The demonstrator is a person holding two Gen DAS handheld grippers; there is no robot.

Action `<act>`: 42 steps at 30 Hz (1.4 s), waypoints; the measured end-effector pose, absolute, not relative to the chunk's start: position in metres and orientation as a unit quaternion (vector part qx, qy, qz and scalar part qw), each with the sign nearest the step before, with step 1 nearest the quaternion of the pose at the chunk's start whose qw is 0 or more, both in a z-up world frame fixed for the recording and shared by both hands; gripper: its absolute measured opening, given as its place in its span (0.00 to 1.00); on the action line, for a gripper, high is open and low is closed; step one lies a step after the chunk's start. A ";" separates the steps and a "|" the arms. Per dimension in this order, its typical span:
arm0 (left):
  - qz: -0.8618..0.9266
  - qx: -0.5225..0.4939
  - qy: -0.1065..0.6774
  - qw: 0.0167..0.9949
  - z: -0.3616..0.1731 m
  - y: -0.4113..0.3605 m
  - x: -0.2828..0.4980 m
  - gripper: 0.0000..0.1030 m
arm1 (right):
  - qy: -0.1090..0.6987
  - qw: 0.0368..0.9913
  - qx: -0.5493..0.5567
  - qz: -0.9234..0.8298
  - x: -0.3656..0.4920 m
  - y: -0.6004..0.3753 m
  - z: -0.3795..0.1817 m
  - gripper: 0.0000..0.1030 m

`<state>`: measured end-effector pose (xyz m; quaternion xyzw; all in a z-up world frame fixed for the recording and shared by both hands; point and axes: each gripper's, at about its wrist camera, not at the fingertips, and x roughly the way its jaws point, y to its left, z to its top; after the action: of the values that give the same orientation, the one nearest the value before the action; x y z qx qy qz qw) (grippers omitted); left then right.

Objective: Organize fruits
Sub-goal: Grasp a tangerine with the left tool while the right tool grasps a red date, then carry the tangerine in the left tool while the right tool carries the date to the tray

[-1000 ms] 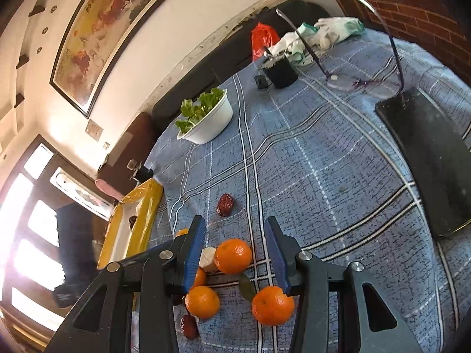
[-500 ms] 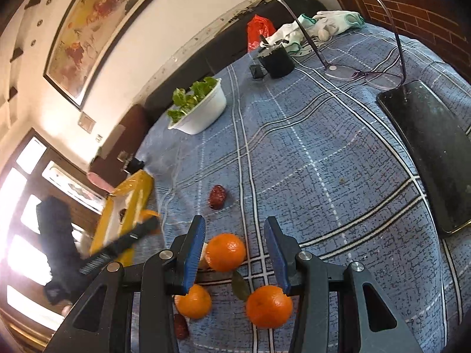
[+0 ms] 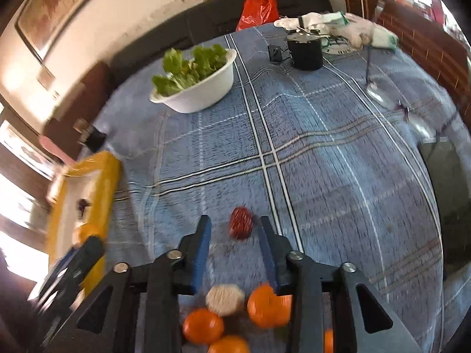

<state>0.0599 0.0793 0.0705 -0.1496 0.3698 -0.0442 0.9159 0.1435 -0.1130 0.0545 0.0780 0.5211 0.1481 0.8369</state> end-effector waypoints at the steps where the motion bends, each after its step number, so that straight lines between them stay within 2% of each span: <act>1: -0.046 -0.152 0.373 0.914 0.069 0.079 0.060 0.32 | 0.526 0.834 0.077 0.145 0.146 -0.111 0.051 0.31; 4: -0.054 -0.158 0.377 0.911 0.068 0.078 0.060 0.32 | 0.525 0.839 0.056 0.130 0.150 -0.106 0.041 0.30; 8: -0.054 -0.154 0.379 0.911 0.066 0.075 0.060 0.32 | 0.527 0.837 0.039 0.141 0.148 -0.102 0.036 0.21; 23: -0.043 -0.167 0.389 0.905 0.057 0.080 0.065 0.32 | 0.431 0.864 0.047 0.256 0.105 -0.080 0.063 0.21; 42: 0.009 -0.192 0.360 0.913 0.071 0.113 0.034 0.32 | 0.396 0.863 0.015 0.314 0.076 -0.055 0.075 0.21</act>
<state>0.0344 0.1134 0.0713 -0.1916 0.3600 0.0090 0.9130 0.0764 -0.0554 0.0751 0.0151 0.3960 0.3139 0.8628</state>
